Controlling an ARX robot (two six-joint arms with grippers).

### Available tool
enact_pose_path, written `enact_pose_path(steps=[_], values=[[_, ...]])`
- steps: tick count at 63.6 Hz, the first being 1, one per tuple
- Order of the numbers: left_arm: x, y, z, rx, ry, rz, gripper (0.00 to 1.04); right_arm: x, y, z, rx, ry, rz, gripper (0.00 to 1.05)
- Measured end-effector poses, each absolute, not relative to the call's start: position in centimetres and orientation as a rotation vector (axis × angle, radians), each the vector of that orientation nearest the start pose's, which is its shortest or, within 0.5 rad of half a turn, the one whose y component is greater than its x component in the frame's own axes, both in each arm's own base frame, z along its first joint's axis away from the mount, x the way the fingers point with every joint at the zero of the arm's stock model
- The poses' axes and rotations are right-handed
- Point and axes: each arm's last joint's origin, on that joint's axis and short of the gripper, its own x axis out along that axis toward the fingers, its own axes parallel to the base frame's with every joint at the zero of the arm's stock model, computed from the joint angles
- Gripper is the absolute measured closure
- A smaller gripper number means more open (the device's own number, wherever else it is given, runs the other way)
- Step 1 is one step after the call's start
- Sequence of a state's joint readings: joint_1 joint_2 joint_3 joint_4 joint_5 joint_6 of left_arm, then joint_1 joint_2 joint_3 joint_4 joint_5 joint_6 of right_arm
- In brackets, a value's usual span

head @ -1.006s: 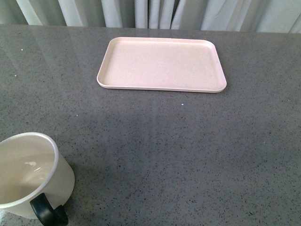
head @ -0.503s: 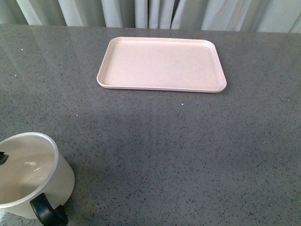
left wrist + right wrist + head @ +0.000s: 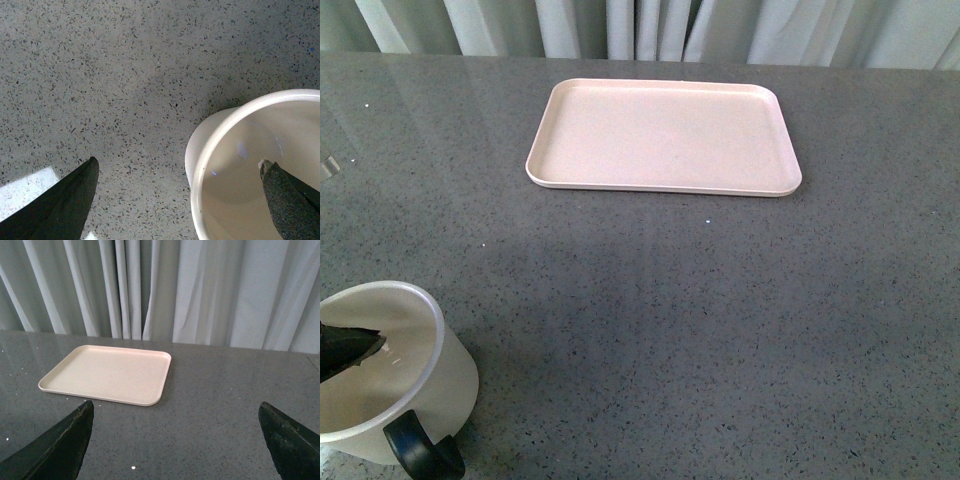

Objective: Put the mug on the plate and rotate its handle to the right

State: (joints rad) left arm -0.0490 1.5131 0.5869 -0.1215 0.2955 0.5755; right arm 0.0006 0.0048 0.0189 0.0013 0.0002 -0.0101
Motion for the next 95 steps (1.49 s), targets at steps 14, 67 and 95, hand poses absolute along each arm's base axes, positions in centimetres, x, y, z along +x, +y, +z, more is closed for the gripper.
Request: enact_pose_path(steps=[14, 67, 95], values=[[24.8, -2.3, 12.2, 0.392, 0.927, -0.613, 0.44, 9.7, 0.0, 17.0, -0.01, -0.015, 0.0, 0.09], [25.1, -5.1, 15.7, 0.376, 0.875, -0.645, 1.03, 9.7, 0.0, 17.0, -0.01, -0.015, 0.0, 0.09], [32.9, -11.9, 18.4, 0.322, 0.783, -0.658, 1.03, 9.7, 0.0, 17.0, -0.01, -0.015, 0.0, 0.09]])
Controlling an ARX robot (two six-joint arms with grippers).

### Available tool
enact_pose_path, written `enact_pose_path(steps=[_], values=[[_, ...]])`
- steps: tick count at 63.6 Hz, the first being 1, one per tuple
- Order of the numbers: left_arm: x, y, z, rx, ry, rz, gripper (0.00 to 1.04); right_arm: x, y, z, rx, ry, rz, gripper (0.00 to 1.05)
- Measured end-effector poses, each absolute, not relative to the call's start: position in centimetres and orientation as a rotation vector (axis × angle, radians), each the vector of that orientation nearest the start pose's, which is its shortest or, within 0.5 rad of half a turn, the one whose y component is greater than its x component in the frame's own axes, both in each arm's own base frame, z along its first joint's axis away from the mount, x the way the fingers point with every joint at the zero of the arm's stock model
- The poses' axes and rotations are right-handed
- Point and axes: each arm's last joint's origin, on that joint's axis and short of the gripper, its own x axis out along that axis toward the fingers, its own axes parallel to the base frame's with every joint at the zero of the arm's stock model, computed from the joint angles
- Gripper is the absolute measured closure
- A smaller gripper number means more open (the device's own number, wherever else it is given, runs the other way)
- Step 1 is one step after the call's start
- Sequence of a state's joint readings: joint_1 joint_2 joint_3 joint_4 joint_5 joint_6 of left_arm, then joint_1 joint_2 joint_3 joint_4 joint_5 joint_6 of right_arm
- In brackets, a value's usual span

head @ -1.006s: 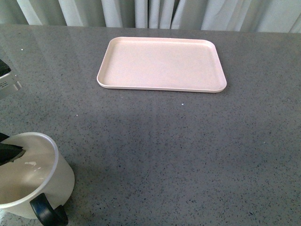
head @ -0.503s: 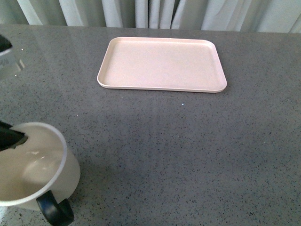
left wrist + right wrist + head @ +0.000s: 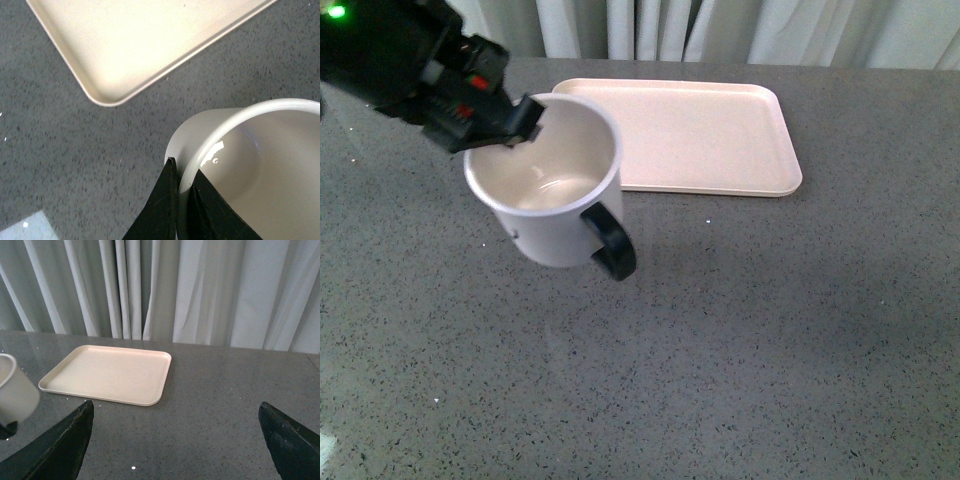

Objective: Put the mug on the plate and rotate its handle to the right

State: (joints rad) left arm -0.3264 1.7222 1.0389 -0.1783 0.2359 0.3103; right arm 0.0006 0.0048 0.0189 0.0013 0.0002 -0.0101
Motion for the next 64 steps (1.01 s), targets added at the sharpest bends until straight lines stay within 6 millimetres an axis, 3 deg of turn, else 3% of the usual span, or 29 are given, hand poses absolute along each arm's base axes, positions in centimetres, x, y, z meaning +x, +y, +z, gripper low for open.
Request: enact_pose_path(steps=[17, 40, 53, 64], values=[[38.4, -16.9, 19.1, 0.335, 0.781, -0.708, 1.03, 9.7, 0.0, 17.0, -0.01, -0.015, 0.0, 0.09], [44.3, -21.3, 19.7, 0.305, 0.776, -0.717, 1.03, 9.7, 0.0, 17.0, -0.01, -0.015, 0.0, 0.09], [46.6, -22.4, 19.7, 0.318, 0.795, -0.69, 1.03, 9.7, 0.0, 17.0, -0.01, -0.015, 0.0, 0.09], [48.0, -22.9, 18.5, 0.323, 0.823, -0.682, 1.03, 9.7, 0.0, 17.0, -0.01, -0.016, 0.0, 0.09]])
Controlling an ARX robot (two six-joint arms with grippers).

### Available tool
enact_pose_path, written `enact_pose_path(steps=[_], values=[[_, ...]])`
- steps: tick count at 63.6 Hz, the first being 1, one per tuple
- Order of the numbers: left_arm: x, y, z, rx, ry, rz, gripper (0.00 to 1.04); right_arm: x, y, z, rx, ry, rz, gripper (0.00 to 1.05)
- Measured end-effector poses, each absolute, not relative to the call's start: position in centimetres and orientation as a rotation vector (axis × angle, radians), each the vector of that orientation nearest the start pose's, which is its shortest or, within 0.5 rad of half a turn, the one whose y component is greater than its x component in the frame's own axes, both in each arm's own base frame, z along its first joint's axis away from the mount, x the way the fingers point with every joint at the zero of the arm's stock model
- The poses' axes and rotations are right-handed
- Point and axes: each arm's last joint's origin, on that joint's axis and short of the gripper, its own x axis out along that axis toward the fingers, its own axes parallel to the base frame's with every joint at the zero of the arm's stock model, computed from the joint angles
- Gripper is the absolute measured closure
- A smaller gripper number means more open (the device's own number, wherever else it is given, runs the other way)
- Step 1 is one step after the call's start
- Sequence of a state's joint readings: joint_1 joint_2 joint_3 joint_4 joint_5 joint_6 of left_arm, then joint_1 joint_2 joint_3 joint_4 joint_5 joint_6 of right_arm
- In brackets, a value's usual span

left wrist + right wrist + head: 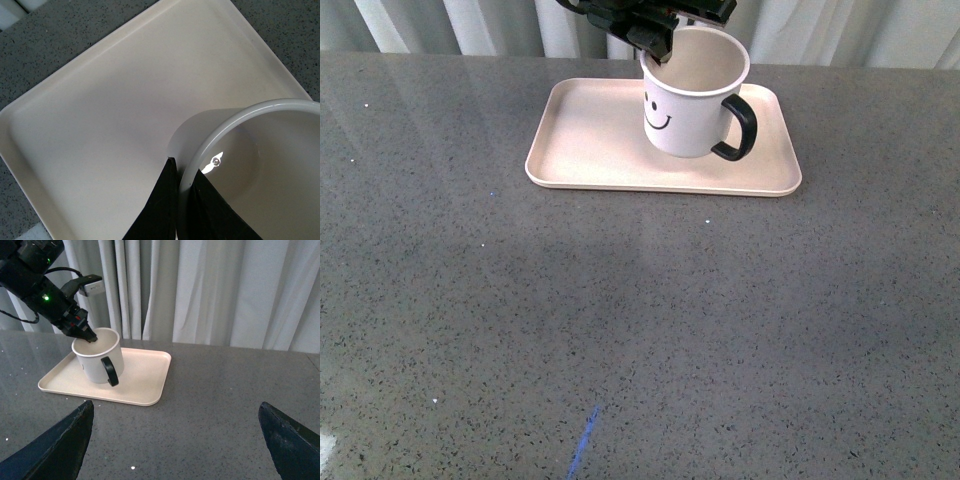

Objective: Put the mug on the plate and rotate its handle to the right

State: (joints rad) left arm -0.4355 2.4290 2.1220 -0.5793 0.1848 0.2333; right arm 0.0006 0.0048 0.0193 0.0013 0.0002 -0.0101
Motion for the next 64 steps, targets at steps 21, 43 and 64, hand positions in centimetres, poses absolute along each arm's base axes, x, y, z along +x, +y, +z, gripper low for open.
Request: enact_pose_path(steps=[21, 43, 64], values=[[49.3, -23.2, 16.8, 0.321, 0.856, -0.674, 1.03, 9.7, 0.0, 17.0, -0.01, -0.015, 0.0, 0.09], [50.0, -23.5, 15.9, 0.325, 0.883, -0.67, 1.03, 9.7, 0.0, 17.0, -0.01, -0.015, 0.0, 0.09], [50.6, -23.7, 15.1, 0.333, 0.899, -0.659, 1.03, 9.7, 0.0, 17.0, -0.01, -0.015, 0.0, 0.09]])
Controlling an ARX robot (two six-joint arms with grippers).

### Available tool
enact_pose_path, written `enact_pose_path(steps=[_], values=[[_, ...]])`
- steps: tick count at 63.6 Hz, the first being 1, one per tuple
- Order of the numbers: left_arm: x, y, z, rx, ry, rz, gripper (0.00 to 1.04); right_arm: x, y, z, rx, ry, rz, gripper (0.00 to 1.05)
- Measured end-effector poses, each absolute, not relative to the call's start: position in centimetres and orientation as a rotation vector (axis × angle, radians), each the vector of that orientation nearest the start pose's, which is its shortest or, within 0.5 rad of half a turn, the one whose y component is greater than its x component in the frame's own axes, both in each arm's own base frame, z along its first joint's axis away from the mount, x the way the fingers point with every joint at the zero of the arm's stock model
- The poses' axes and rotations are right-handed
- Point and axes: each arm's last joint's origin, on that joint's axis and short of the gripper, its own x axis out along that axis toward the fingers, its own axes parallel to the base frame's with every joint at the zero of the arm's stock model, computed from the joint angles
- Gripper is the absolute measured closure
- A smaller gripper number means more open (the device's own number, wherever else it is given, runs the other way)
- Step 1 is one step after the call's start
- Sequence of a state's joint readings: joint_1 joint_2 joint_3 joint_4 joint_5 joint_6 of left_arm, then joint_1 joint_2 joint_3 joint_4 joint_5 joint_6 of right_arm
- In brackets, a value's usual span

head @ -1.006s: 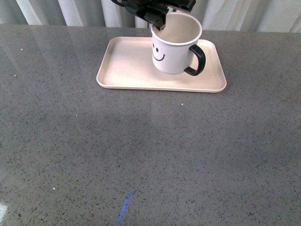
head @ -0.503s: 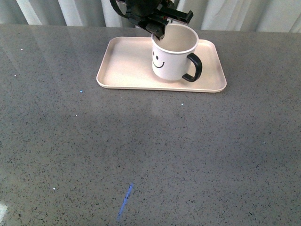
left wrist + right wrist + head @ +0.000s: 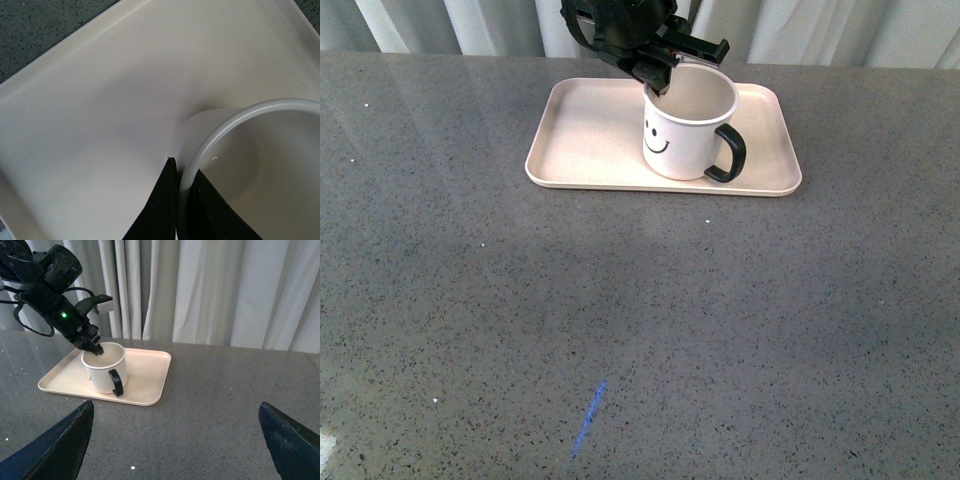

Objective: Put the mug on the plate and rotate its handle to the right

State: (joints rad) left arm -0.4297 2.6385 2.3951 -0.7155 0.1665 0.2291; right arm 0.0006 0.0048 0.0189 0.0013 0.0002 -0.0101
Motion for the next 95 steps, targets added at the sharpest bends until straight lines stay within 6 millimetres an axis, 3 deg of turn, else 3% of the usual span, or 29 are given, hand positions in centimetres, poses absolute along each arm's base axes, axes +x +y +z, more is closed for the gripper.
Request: enact_pose_path(steps=[30, 43, 56, 66, 77, 89, 91, 95], values=[[51.1, -24.0, 15.0, 0.336, 0.903, -0.654, 1.03, 9.7, 0.0, 17.0, -0.01, -0.015, 0.0, 0.09], [51.1, -24.0, 15.0, 0.338, 0.902, -0.657, 0.74, 9.7, 0.0, 17.0, -0.01, -0.016, 0.0, 0.09], [50.9, -24.0, 14.9, 0.341, 0.877, -0.664, 0.34, 9.7, 0.0, 17.0, -0.01, -0.015, 0.0, 0.09], [49.7, -23.2, 16.8, 0.323, 0.827, -0.694, 0.08, 9.7, 0.0, 17.0, -0.01, -0.015, 0.0, 0.09], [47.4, -20.6, 21.9, 0.273, 0.684, -0.696, 0.09, 9.7, 0.0, 17.0, -0.01, -0.015, 0.0, 0.09], [44.4, -17.3, 25.1, 0.148, 0.541, -0.641, 0.09, 9.7, 0.0, 17.0, -0.01, -0.015, 0.0, 0.09], [43.9, -16.8, 25.3, 0.137, 0.491, -0.573, 0.12, 9.7, 0.0, 17.0, -0.01, -0.015, 0.001, 0.09], [42.3, -15.2, 25.5, 0.114, 0.257, -0.272, 0.24, 9.7, 0.0, 17.0, -0.01, -0.015, 0.001, 0.09]])
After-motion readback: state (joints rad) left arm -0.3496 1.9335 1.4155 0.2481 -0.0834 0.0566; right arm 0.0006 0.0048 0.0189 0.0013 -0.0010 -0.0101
